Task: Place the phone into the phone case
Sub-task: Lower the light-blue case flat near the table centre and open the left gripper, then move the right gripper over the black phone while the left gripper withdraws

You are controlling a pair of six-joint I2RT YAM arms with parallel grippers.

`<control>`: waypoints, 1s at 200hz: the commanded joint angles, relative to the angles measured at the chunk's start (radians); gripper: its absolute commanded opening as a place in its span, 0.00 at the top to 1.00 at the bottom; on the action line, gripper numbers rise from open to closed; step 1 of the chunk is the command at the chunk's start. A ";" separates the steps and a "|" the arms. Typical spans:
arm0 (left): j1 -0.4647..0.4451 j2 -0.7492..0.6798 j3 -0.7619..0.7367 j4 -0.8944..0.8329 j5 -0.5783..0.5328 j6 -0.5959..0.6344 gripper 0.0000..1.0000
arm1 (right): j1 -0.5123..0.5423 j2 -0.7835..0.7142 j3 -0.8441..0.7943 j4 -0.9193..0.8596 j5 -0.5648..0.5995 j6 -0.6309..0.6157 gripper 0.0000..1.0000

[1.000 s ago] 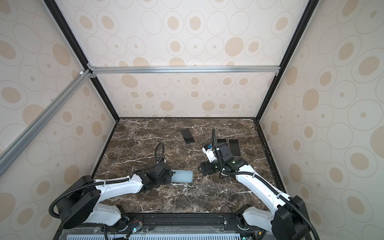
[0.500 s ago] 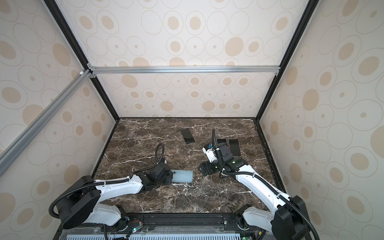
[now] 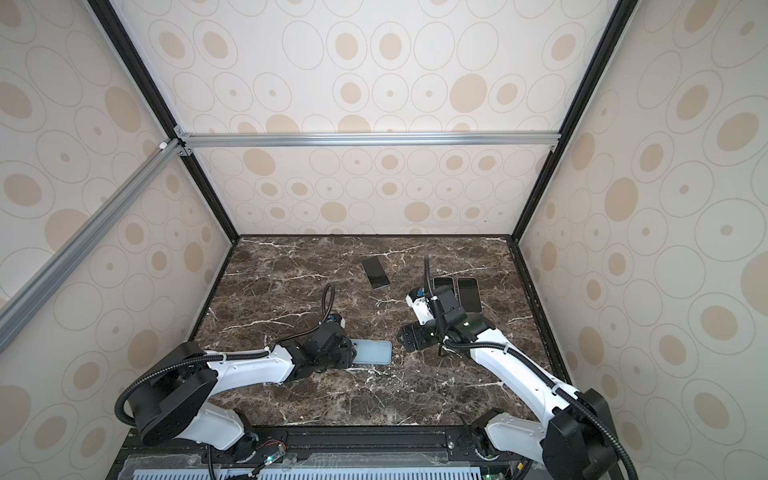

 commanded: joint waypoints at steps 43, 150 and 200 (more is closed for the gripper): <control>-0.015 -0.031 -0.038 0.010 0.129 0.000 0.51 | 0.010 0.046 0.006 0.010 0.004 0.023 0.14; -0.002 -0.257 -0.019 -0.155 -0.175 0.077 0.00 | 0.010 0.134 0.108 0.002 0.140 -0.009 0.01; 0.029 -0.396 -0.036 -0.213 -0.240 0.128 0.00 | 0.010 0.378 0.334 -0.064 0.191 -0.028 0.01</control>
